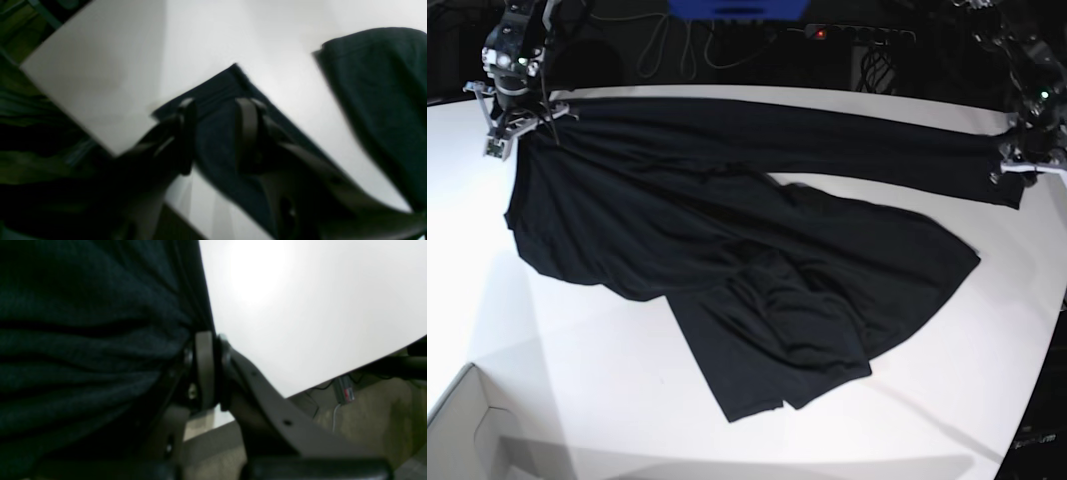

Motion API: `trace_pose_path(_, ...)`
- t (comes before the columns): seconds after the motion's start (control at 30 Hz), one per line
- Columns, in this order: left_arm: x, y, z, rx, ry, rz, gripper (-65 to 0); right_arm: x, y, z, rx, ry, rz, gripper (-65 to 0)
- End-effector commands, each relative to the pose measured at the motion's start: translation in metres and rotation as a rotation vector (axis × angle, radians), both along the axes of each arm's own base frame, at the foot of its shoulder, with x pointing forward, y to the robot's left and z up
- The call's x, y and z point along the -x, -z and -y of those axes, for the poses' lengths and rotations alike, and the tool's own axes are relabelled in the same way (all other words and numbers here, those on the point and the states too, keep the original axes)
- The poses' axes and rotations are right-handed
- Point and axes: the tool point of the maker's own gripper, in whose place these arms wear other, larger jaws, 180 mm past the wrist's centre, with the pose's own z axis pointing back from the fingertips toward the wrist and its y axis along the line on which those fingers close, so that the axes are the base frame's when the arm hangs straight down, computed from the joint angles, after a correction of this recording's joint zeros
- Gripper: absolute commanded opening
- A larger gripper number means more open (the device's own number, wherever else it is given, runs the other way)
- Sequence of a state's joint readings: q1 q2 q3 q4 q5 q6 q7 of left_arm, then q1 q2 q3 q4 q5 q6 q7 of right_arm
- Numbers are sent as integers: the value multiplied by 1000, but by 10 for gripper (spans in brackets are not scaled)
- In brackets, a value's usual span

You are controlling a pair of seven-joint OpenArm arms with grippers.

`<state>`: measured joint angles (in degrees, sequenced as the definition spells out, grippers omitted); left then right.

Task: Layout the t-shirt on the table in an organized manner, then fold the t-shirt properly
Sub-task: 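Lift the shirt with both grippers and stretch it taut between them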

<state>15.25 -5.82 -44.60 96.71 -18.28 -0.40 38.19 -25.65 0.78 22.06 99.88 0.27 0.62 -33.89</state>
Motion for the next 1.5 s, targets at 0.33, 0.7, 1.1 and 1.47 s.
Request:
trace_pose_path(0.33,-79,-40,-5,18,-10,194,-454,-3,-5,2,15,-3,11,-650)
trace_pose_path(0.7,-144,6,30,105,136,90,-130,-2,-5,3,15,-4,9,-650)
trace_pose_path(1.1,-158,39,41,131,147,56,-271,-1,-3,3,13,-3,4,-650)
trace_pose_path(1.47,-162,11,35,91,150,119,-650,-1,-3,2,11,-2,2,-650)
